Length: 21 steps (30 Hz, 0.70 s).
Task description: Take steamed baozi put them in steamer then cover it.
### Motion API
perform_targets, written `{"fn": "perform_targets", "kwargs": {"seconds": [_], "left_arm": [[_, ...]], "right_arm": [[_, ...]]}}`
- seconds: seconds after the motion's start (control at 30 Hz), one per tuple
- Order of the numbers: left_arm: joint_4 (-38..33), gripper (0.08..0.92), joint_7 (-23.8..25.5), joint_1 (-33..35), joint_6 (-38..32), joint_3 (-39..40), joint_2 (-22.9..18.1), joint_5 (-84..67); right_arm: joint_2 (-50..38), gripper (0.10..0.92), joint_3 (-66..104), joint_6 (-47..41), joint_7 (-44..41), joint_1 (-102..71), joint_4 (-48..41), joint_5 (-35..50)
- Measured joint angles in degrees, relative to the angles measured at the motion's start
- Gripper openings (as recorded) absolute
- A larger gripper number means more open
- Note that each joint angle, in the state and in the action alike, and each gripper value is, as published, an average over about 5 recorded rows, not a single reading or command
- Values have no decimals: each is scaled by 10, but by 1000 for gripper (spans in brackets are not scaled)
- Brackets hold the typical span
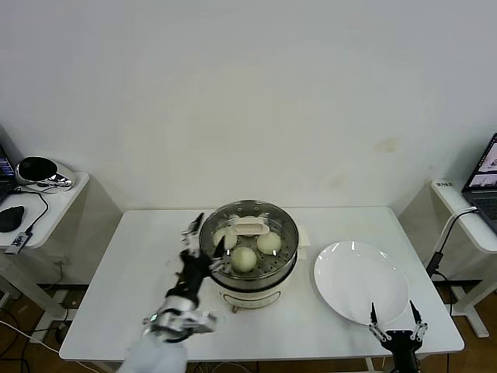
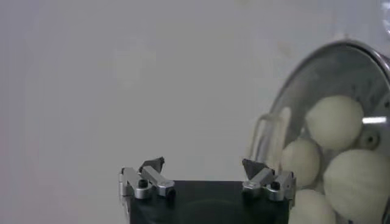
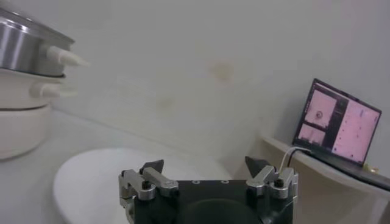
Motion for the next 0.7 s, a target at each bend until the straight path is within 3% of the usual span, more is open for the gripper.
{"fn": "perform_targets", "kwargs": {"seconds": [0.3,0.7], "left_arm": [[-22,823,-75,156,-95,-146,-8,-303],[3,823,-98,266,-159,-203,-37,-466]], "right_arm": [[-13,823,-20,-7,-23,-15,13,30],[-22,823,-43,-21,-57,-36,39,65]]}}
